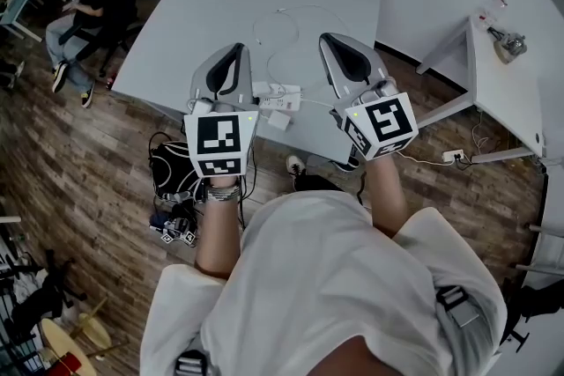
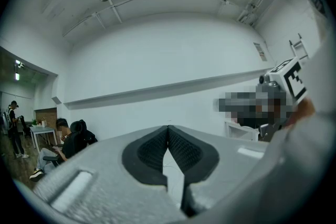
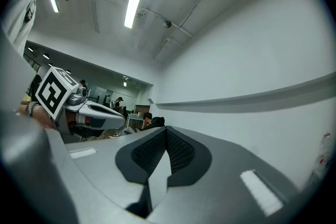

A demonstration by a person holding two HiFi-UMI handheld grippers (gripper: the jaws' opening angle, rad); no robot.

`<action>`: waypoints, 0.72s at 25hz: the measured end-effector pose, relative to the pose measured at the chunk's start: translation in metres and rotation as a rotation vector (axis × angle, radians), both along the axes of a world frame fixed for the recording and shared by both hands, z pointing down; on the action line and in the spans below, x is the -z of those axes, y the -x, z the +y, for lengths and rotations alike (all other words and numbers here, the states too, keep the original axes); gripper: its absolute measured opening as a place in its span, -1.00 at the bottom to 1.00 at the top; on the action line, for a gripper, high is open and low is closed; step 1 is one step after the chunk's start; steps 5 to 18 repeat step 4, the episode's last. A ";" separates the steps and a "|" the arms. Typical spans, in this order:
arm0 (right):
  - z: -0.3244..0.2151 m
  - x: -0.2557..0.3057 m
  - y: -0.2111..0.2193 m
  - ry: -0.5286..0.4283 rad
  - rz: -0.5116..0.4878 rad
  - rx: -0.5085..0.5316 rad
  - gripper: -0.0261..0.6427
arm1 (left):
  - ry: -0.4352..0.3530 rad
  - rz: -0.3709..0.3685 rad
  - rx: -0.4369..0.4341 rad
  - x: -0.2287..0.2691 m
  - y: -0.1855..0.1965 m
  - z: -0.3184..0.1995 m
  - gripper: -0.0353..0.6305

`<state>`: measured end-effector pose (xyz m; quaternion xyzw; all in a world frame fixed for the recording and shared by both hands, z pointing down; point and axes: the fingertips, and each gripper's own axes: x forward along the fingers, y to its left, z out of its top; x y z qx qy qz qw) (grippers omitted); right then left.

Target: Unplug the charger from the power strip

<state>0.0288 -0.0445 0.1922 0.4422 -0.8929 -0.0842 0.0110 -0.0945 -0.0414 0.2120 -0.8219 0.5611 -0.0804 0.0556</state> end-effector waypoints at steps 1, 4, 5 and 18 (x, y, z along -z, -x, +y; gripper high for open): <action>0.001 -0.001 0.000 0.003 -0.001 -0.001 -0.92 | 0.000 -0.001 -0.004 0.000 -0.001 0.001 -0.88; 0.006 -0.001 -0.001 0.011 -0.011 -0.007 -0.92 | 0.002 -0.005 -0.018 -0.001 -0.004 0.005 -0.88; 0.006 -0.001 -0.001 0.011 -0.011 -0.007 -0.92 | 0.002 -0.005 -0.018 -0.001 -0.004 0.005 -0.88; 0.006 -0.001 -0.001 0.011 -0.011 -0.007 -0.92 | 0.002 -0.005 -0.018 -0.001 -0.004 0.005 -0.88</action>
